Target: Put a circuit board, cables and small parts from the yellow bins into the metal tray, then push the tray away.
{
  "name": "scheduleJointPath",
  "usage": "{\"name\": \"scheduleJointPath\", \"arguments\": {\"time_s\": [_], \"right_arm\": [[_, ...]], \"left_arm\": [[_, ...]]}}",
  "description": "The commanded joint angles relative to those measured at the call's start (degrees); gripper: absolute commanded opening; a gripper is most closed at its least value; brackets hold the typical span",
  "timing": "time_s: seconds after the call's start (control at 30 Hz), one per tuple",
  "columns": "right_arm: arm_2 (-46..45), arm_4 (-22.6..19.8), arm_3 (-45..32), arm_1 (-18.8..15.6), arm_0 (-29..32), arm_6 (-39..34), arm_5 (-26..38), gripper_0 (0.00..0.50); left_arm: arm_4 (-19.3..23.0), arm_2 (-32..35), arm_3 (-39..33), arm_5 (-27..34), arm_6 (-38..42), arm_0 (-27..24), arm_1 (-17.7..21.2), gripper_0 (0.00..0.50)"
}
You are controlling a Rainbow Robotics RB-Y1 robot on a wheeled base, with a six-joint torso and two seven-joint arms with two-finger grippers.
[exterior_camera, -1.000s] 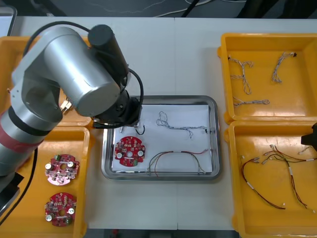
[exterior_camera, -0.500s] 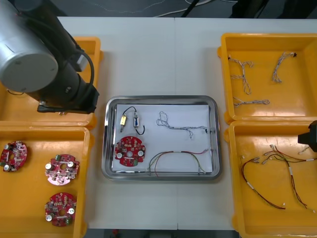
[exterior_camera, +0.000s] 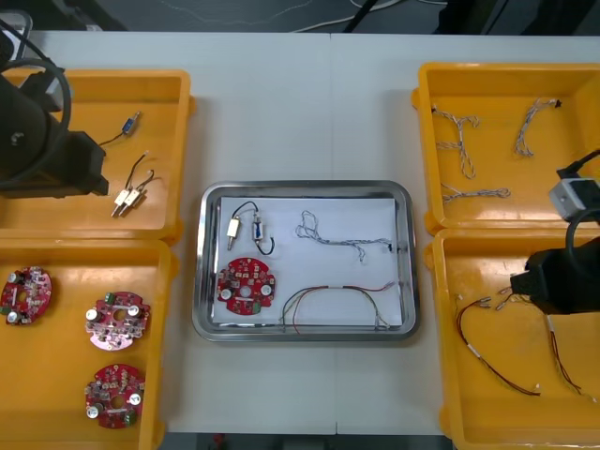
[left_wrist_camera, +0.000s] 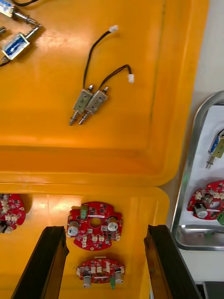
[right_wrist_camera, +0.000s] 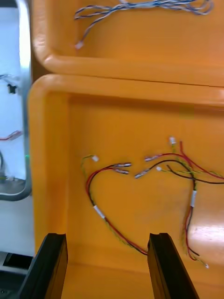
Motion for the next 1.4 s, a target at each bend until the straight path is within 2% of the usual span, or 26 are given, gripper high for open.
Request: {"name": "scheduleJointPath", "arguments": {"time_s": [0.03, 0.17, 0.4, 0.5, 0.7, 0.87, 1.0, 1.17, 1.4], "right_arm": [[4.47, -3.50, -1.94, -2.45, -3.46, 0.27, 0.18, 0.500], [8.96, -4.12, -2.03, -2.54, -5.66, 1.50, 0.18, 0.500], [16.95, -3.68, -2.03, -2.54, -9.88, 3.17, 0.18, 0.500], [23.63, -1.66, -2.03, -2.54, -13.13, 4.40, 0.18, 0.500], [35.50, 2.03, -1.15, -2.54, -20.16, 5.80, 0.18, 0.500], [42.53, 2.82, 2.45, -1.84, -24.82, 6.42, 0.18, 0.500], [47.72, 3.70, 7.11, 0.01, -28.95, 7.39, -1.45, 0.500], [53.96, 6.87, 12.56, 3.61, -33.96, 8.18, -2.50, 0.500], [60.37, 10.29, 17.66, 7.92, -37.39, 9.41, -5.58, 0.500]], "left_arm": [[1.33, 4.95, -2.55, -2.27, -9.69, 5.71, 4.90, 0.500], [1.77, 8.73, -2.90, -2.36, -13.30, 9.84, 5.51, 0.500], [1.07, 11.90, -5.45, -3.15, -13.91, 14.68, 5.95, 0.500], [0.54, 13.30, -5.89, -5.53, -14.53, 17.31, 6.04, 0.500], [-0.95, 13.66, -6.41, -7.90, -15.41, 19.51, 6.04, 0.500], [-2.01, 13.74, -6.94, -7.90, -15.41, 20.13, 6.04, 0.500], [-2.80, 13.74, -6.94, -7.81, -15.41, 20.30, 6.04, 0.500], [-2.80, 13.74, -6.68, -7.81, -15.32, 20.39, 6.04, 0.500], [-2.54, 13.74, -6.77, -7.72, -15.32, 20.48, 5.95, 0.500]]}}
